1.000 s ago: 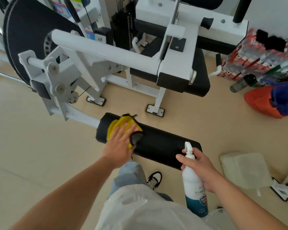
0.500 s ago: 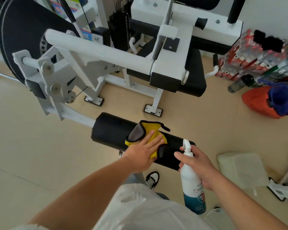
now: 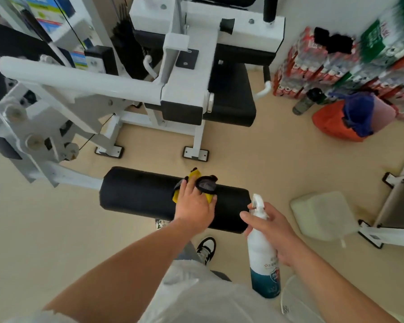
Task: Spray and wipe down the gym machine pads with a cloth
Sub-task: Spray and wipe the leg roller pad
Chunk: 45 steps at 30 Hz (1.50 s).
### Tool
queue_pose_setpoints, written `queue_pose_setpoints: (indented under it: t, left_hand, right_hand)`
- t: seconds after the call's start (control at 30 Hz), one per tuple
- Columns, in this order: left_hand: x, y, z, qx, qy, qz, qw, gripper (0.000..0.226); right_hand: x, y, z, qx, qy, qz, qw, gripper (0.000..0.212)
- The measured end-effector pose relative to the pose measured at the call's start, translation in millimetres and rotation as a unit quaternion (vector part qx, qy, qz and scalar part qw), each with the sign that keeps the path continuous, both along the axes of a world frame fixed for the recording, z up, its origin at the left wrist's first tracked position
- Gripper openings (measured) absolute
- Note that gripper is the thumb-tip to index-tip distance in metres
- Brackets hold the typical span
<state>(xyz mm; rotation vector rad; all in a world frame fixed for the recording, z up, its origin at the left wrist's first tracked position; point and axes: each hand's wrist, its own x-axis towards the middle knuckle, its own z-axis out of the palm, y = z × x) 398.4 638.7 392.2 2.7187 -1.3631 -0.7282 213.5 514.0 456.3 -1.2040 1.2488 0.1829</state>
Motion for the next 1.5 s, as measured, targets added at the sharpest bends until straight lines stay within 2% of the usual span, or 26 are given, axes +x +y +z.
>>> queue_pose_setpoints:
  t: [0.07, 0.17, 0.3, 0.53, 0.6, 0.67, 0.73, 0.77, 0.8, 0.87, 0.9, 0.93, 1.0, 1.07, 1.17, 1.23, 1.33, 1.5]
  left_hand:
    - [-38, -23, 3, 0.002, 0.033, -0.113, 0.993, 0.064]
    - [-75, -32, 0, -0.014, 0.041, -0.268, 0.962, 0.065]
    - [-56, -10, -15, -0.046, -0.012, -0.291, 0.955, 0.079]
    - [65, 103, -24, -0.037, -0.114, -0.159, 0.98, 0.089]
    - [101, 132, -18, -0.032, -0.116, -0.061, 0.991, 0.085]
    - [117, 142, -11, -0.02, -0.121, 0.056, 0.991, 0.066]
    - [106, 122, -2, -0.012, -0.064, 0.226, 0.972, 0.055]
    - [94, 103, 6, -0.01, -0.022, 0.275, 0.961, 0.053]
    - [78, 85, 9, -0.013, 0.011, 0.263, 0.965, 0.051]
    - [38, 54, 4, -0.03, 0.001, 0.084, 0.996, 0.05]
    - [24, 46, 1, -0.028, 0.001, -0.038, 0.999, 0.054]
    - [18, 44, -3, -0.029, 0.011, -0.118, 0.993, 0.061]
    - [30, 44, -2, -0.026, 0.035, -0.161, 0.986, 0.073]
    - [57, 50, -1, -0.013, -0.002, -0.143, 0.99, 0.076]
    - [126, 70, -4, 0.045, -0.049, 0.036, 0.997, 0.064]
    - [163, 87, -6, 0.074, -0.038, 0.104, 0.991, 0.057]
    - [169, 103, -12, 0.04, -0.005, 0.116, 0.992, 0.05]
    - [129, 123, -4, -0.031, -0.051, 0.151, 0.987, 0.044]
  right_hand:
    - [-12, -5, 3, -0.007, 0.003, -0.015, 1.0, 0.037]
    - [-21, -8, 11, -0.022, 0.008, -0.017, 1.0, 0.035]
    - [-18, -9, 15, -0.03, 0.008, 0.007, 1.0, 0.038]
    - [30, 4, 8, 0.003, -0.014, 0.035, 0.999, 0.047]
    - [46, 10, 9, 0.01, -0.024, 0.049, 0.998, 0.045]
    - [58, 15, 10, 0.014, -0.026, 0.057, 0.998, 0.04]
    - [67, 18, 12, 0.01, -0.021, 0.067, 0.998, 0.038]
    - [71, 19, 13, 0.008, -0.02, 0.068, 0.997, 0.038]
    - [74, 20, 15, 0.007, -0.018, 0.066, 0.998, 0.037]
    - [80, 21, 16, 0.003, -0.016, 0.064, 0.998, 0.035]
    - [82, 21, 16, 0.001, -0.014, 0.064, 0.998, 0.035]
    - [84, 21, 16, -0.002, -0.014, 0.066, 0.998, 0.035]
    - [88, 19, 15, -0.005, -0.014, 0.07, 0.997, 0.035]
    - [91, 18, 15, -0.003, -0.015, 0.072, 0.997, 0.035]
    - [94, 18, 15, 0.008, -0.013, 0.064, 0.998, 0.036]
    - [99, 21, 11, 0.016, -0.01, 0.068, 0.997, 0.039]
    - [108, 29, 3, 0.028, -0.004, 0.079, 0.996, 0.044]
    - [124, 43, -10, 0.056, 0.009, 0.12, 0.991, 0.049]
